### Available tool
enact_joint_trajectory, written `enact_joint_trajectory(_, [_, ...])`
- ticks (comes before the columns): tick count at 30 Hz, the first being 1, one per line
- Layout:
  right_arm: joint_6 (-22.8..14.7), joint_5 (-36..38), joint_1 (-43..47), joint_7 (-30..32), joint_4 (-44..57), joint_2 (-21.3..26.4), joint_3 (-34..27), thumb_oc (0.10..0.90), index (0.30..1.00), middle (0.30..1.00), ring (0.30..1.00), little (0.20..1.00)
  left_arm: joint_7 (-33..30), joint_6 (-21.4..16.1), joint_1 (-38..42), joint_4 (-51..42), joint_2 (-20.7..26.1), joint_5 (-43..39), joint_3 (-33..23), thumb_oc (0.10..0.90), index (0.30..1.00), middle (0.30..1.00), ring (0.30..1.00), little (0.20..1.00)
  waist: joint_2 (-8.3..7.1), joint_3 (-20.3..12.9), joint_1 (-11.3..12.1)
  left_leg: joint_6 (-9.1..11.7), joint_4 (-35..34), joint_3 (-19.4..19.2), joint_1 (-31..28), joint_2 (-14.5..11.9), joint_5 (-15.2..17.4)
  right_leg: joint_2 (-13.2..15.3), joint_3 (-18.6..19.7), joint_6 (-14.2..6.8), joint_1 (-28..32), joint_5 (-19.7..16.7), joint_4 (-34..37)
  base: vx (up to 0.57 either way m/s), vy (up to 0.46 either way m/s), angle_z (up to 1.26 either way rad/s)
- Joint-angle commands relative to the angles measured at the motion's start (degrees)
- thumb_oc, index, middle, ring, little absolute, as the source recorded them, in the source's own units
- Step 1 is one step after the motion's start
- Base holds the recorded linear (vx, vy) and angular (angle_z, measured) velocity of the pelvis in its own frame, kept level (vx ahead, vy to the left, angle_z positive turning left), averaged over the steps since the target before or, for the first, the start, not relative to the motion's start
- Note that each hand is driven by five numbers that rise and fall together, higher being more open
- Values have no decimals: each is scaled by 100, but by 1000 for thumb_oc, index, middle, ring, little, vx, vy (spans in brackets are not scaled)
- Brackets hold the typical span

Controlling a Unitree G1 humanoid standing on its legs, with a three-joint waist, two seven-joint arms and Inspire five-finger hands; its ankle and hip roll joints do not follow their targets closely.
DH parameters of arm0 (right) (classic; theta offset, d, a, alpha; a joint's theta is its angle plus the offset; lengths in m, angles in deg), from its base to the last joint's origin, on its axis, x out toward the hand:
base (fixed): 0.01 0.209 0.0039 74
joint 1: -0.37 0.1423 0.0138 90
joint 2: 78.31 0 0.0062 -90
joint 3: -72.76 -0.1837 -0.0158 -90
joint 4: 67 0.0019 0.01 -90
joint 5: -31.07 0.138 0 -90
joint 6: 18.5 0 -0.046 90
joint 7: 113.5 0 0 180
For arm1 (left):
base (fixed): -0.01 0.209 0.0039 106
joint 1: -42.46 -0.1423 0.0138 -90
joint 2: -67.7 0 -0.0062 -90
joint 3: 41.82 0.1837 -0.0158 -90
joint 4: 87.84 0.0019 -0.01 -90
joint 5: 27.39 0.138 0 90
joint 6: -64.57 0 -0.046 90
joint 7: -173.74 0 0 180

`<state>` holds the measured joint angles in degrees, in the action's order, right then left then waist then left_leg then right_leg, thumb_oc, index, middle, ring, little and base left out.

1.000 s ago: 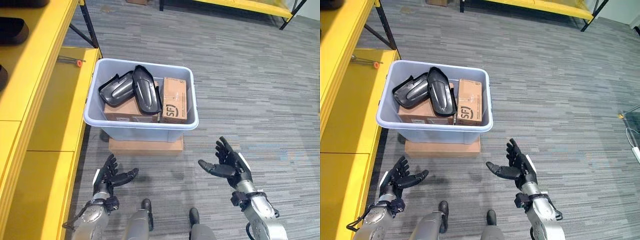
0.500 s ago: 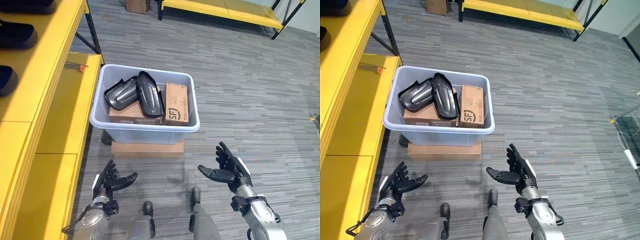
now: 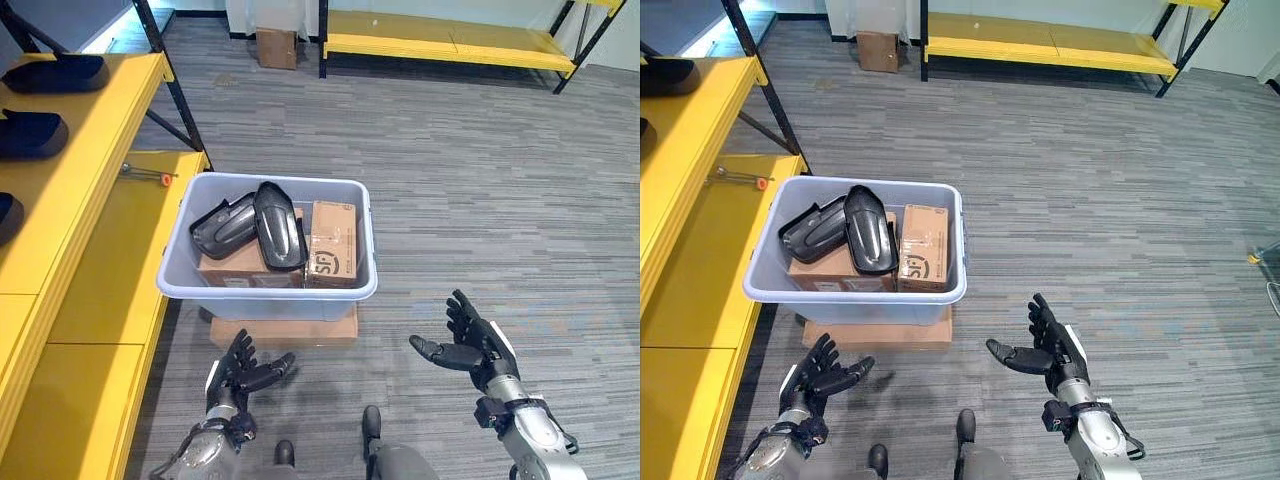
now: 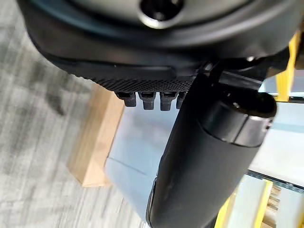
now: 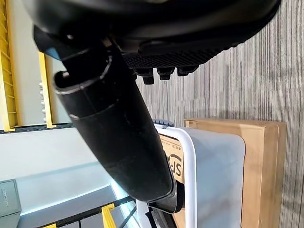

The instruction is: Move parts from the plastic box to the shelf.

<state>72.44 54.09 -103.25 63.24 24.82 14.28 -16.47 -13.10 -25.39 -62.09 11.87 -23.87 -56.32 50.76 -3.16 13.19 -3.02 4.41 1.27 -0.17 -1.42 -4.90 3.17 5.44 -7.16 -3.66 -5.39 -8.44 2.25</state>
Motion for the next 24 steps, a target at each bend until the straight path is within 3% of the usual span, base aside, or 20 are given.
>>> enact_joint_trajectory(1, [-416,-123,152,-80,399,125,-88,900,1000,1000,1000,1000,51,-365,-76,-567,248,7,-276,900,1000,1000,1000,1000,-125,-291,66,-29,398,2,-104,-287,502,701,129,-759,11,353,-103,7,19,-6])
enact_joint_trajectory(16, [-410,203,107,-82,240,-46,-27,900,1000,1000,1000,1000,49,-383,-39,-544,212,-48,-236,900,1000,1000,1000,1000,-95,-289,20,-54,420,-62,-153,-221,566,770,243,-775,40,371,-141,0,5,-2])
enact_joint_trajectory(17, [177,600,-84,94,-1137,-80,-30,900,1000,1000,1000,1000,25,41,9,171,117,36,-54,900,1000,1000,1000,1000,319,-581,113,211,-58,-352,-129,-624,-268,383,-165,-462,956,1436,-426,-5,-4,-6])
enact_joint_trajectory(24, [187,441,174,80,-1201,74,22,900,1000,1000,1000,1000,-15,14,124,123,178,0,-78,900,1000,1000,1000,1000,216,-496,236,158,428,-240,179,-506,-50,531,-281,-520,969,1436,-543,0,33,9])
